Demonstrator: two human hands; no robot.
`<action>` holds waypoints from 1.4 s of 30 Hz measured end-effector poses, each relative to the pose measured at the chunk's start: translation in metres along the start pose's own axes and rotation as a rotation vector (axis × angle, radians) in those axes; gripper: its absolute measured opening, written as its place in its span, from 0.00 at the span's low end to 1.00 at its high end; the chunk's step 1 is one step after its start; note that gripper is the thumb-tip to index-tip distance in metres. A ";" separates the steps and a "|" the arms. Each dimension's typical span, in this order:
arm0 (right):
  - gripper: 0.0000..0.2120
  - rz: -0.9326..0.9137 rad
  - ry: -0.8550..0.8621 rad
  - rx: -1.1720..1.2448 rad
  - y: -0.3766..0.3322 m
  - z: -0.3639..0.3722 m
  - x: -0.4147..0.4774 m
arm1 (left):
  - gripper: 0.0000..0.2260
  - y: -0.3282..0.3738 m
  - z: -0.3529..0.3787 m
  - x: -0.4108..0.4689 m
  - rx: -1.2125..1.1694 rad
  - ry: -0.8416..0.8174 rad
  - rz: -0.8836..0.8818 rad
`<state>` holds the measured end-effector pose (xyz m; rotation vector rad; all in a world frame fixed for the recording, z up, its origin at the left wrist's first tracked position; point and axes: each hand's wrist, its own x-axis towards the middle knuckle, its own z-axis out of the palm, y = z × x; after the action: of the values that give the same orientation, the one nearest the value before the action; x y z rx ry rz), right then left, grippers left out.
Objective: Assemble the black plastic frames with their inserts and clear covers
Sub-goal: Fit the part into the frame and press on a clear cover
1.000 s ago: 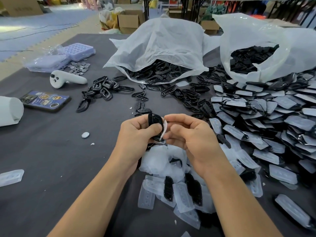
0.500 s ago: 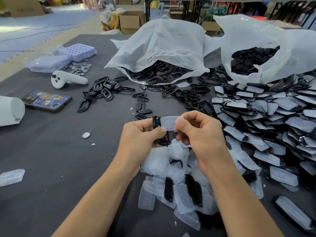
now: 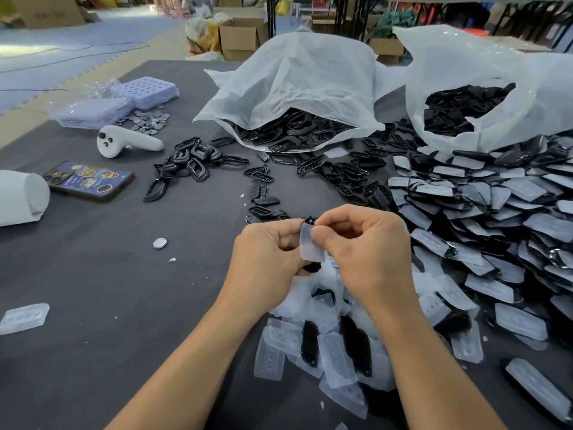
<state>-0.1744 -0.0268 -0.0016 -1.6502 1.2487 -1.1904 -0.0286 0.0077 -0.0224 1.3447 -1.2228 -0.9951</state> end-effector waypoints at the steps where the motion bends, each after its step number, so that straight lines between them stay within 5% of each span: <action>1: 0.08 -0.024 0.029 -0.043 0.000 0.002 -0.001 | 0.06 0.000 0.000 0.000 0.002 -0.009 0.008; 10: 0.07 -0.128 0.142 -0.185 0.003 0.006 -0.003 | 0.19 0.005 0.000 -0.002 -0.133 -0.106 -0.012; 21: 0.04 -0.019 0.077 -0.104 0.007 0.001 0.001 | 0.11 0.012 -0.005 -0.005 -0.231 -0.155 -0.047; 34: 0.04 0.132 -0.014 0.141 0.010 0.008 0.002 | 0.23 0.006 0.002 -0.003 -0.147 0.032 -0.086; 39: 0.02 0.132 0.004 0.045 0.010 0.009 0.001 | 0.11 0.008 0.002 -0.004 0.073 0.177 -0.020; 42: 0.06 0.094 0.001 -0.029 0.009 0.008 -0.001 | 0.05 0.006 -0.001 -0.001 -0.003 0.244 -0.039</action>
<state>-0.1698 -0.0279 -0.0123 -1.5939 1.3348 -1.1212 -0.0289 0.0088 -0.0163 1.4464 -1.0141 -0.8316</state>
